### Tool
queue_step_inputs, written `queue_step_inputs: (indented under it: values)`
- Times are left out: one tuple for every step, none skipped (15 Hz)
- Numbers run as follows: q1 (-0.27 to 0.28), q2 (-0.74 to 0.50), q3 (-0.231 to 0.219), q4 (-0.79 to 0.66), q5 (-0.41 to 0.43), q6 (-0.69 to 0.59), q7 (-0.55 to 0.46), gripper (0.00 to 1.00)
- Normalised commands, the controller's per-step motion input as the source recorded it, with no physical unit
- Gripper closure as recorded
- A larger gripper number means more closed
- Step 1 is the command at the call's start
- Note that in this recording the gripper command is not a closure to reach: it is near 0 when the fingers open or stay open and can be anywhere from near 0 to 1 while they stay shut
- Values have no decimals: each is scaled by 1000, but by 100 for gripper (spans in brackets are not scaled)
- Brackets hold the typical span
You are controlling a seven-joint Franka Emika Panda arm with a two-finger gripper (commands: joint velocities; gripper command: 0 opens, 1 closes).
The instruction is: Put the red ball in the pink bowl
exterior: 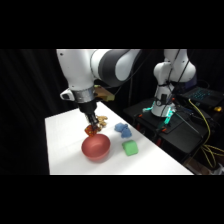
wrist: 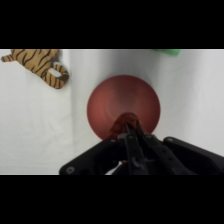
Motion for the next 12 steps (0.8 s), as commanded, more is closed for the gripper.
queue_step_inputs:
  values:
    - [-77,58,25,3,48,148,-55,8]
    - [-82,87,31,-13,82,190,-74,8]
    - [-81,97,35,-23,107,213,-72,8]
    - [-87,99,44,-29,134,221,-95,8]
    - [-91,93,50,-36,152,239,-112,8]
    - [-96,83,57,-42,167,258,-132,10]
    - [-101,82,63,-28,171,254,-159,11]
    - [-102,71,68,-13,179,227,-172,11]
    - [-102,53,66,-19,176,221,-170,14]
    - [-102,34,68,-18,172,192,-177,14]
    - [-102,18,73,-23,169,148,-192,13]
    - [-89,1,67,-18,140,107,-181,0]
